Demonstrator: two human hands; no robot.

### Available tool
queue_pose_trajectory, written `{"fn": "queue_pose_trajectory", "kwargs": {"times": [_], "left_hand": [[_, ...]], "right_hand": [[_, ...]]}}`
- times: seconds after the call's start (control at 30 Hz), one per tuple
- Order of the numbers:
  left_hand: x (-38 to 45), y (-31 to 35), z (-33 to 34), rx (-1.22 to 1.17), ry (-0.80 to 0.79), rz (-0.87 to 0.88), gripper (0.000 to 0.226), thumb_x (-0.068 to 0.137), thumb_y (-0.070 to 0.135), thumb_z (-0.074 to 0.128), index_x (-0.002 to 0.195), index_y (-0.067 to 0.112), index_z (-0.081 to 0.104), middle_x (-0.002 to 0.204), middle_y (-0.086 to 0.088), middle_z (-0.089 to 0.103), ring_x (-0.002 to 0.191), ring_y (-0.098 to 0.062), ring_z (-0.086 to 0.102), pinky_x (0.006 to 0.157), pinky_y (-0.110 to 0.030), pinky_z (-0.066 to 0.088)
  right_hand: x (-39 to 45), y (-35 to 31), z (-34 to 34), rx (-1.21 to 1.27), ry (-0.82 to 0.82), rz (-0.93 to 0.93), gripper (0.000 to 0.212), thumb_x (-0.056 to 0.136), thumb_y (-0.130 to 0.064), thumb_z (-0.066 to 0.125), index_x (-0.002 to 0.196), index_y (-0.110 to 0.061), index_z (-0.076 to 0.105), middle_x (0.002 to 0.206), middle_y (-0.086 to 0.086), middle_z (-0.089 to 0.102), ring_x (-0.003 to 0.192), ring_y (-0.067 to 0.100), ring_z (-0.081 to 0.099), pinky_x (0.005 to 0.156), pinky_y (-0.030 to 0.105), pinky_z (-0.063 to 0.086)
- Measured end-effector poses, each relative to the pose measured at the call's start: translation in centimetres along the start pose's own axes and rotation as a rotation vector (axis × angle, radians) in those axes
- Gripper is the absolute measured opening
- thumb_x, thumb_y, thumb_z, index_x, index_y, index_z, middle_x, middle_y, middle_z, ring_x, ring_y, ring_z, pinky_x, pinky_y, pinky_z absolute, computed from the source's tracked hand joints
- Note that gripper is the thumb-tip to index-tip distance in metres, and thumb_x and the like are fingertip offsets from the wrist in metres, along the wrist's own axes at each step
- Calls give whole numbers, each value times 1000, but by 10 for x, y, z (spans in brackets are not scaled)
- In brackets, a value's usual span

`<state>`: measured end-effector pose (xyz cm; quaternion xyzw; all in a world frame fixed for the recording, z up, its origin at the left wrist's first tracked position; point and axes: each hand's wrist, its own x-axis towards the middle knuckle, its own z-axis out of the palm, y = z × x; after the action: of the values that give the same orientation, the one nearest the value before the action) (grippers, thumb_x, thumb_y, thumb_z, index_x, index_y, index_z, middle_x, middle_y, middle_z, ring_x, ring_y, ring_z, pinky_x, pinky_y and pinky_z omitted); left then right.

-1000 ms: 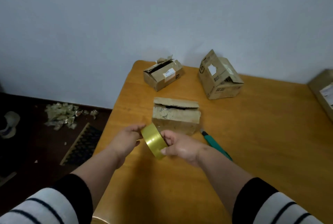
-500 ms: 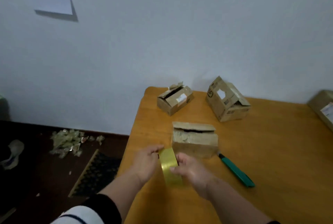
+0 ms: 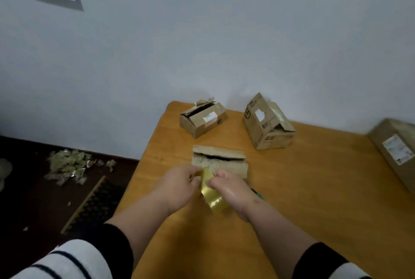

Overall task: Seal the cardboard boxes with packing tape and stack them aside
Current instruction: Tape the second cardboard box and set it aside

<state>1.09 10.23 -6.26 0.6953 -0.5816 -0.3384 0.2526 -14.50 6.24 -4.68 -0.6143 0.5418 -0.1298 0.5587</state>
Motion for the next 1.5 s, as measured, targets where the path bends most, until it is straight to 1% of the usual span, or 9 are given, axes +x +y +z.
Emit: {"fn": "queue_pose_trajectory", "kwargs": {"times": [0.3, 0.4, 0.5, 0.7, 0.83, 0.93, 1.1, 1.27, 1.5], "left_hand": [[-4, 19, 18, -17, -8, 29, 44, 98, 14, 53, 142, 19, 50, 143, 1, 51, 129, -14, 47, 97, -15, 32], [-9, 23, 6, 59, -73, 71, 55, 97, 17, 54, 150, 21, 39, 150, 1, 40, 137, -16, 37, 110, -24, 28], [-15, 21, -6, 9, -110, 43, 53, 99, 21, 53, 150, 22, 38, 152, 1, 38, 137, -16, 36, 112, -27, 29], [-23, 7, -19, -12, 79, 156, 42, 100, 20, 51, 141, 22, 48, 141, 4, 44, 132, -12, 40, 108, -22, 30], [-37, -4, -16, 278, 106, 411, 62, 88, 55, 55, 142, 28, 42, 141, 11, 39, 129, -6, 37, 107, -26, 37], [-43, -8, -10, 493, 44, 481, 85, 76, 76, 50, 146, 31, 33, 146, 10, 32, 132, -9, 34, 109, -28, 37], [-45, -2, 1, 686, 105, 461, 78, 83, 60, 61, 148, 35, 26, 154, 6, 25, 139, -18, 27, 114, -35, 32], [-49, 15, 5, 684, 233, 571, 51, 71, 33, 82, 118, 24, 65, 122, -1, 61, 105, -21, 61, 82, -33, 56], [-40, 29, 21, 610, 352, 632, 22, 67, 10, 86, 82, 17, 73, 95, -1, 69, 80, -19, 64, 57, -31, 56]], "right_hand": [[-7, 14, -15, 101, 23, 6, 2, 78, -26, 59, 78, -25, 59, 82, 1, 62, 78, 19, 59, 69, 34, 45], [-9, 6, -11, 252, -101, 74, 30, 76, -8, 56, 104, -8, 66, 91, 12, 63, 85, 28, 59, 72, 37, 46], [-10, 5, -7, 364, -163, 101, 31, 86, 2, 49, 113, 0, 64, 97, 18, 58, 92, 31, 53, 80, 41, 42], [-8, -4, 0, 579, -250, 199, 42, 98, -26, 42, 127, -1, 59, 98, 14, 68, 92, 28, 59, 93, 44, 44], [-6, -5, 0, 688, -236, 213, 44, 97, -38, 43, 121, -6, 63, 102, 12, 72, 96, 26, 64, 93, 42, 47], [-2, -3, -3, 727, -251, 233, 56, 96, -48, 42, 130, -6, 57, 118, 14, 69, 117, 30, 59, 111, 48, 37], [-1, -9, -10, 777, -310, 258, 68, 94, -58, 41, 138, -7, 51, 126, 14, 67, 123, 30, 57, 113, 48, 35], [-5, -17, -21, 790, -324, 263, 72, 91, -62, 44, 134, -5, 55, 125, 13, 67, 122, 29, 57, 105, 43, 42], [-3, -15, -39, 826, -258, 311, 69, 93, -57, 45, 131, -1, 57, 119, 16, 70, 111, 28, 63, 85, 38, 48]]}}
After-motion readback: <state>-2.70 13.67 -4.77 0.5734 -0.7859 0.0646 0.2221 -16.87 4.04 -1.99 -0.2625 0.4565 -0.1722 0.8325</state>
